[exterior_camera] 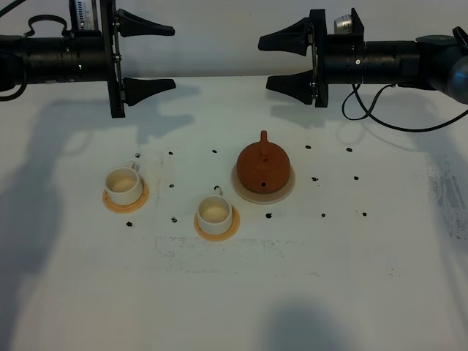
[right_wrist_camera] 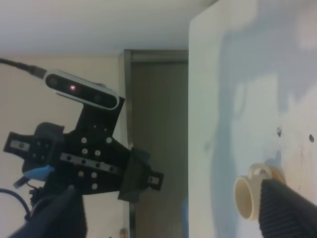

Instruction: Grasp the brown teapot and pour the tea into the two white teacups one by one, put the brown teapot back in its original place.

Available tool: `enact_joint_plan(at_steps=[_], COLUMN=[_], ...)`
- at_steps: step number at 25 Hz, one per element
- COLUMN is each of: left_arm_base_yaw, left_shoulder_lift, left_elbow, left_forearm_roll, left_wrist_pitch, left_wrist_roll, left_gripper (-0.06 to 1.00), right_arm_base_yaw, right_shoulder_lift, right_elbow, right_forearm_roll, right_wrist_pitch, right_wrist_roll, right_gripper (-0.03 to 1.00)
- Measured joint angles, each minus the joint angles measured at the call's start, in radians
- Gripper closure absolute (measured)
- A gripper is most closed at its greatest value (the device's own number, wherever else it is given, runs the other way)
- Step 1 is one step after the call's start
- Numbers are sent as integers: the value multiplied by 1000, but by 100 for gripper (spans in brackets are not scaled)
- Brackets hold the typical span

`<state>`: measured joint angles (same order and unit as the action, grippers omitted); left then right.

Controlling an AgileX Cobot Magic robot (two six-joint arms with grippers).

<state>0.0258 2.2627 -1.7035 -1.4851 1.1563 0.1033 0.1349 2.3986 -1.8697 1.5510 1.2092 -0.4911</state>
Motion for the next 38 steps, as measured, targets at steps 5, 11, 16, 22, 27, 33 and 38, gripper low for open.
enact_joint_plan(at_steps=[5,11,16,22,27,33,38], left_arm_base_yaw=[0,0,0,0,0,0,-2], left_shoulder_lift=[0,0,0,0,1,-22,-136], left_elbow=[0,0,0,0,-42,-157,-184], left_forearm_roll=[0,0,2,-15,-86,-126,152], left_wrist_pitch=[0,0,-7,-37,-3,35,16], left_wrist_roll=[0,1,1,4,227,500,508], left_gripper=[27,27,27,27,27,27,27], right_arm_base_yaw=[0,0,0,0,0,0,0], right_shoulder_lift=[0,0,0,0,1,1,1], right_elbow=[0,0,0,-4,-67,-187,-346], right_forearm_roll=[0,0,0,0,10,-9,-227], right_wrist_pitch=[0,0,0,0,1,2,3], right_wrist_roll=[0,-1,-1,-32,-117,-182,-171], right_gripper=[28,28,29,31,32,34,37])
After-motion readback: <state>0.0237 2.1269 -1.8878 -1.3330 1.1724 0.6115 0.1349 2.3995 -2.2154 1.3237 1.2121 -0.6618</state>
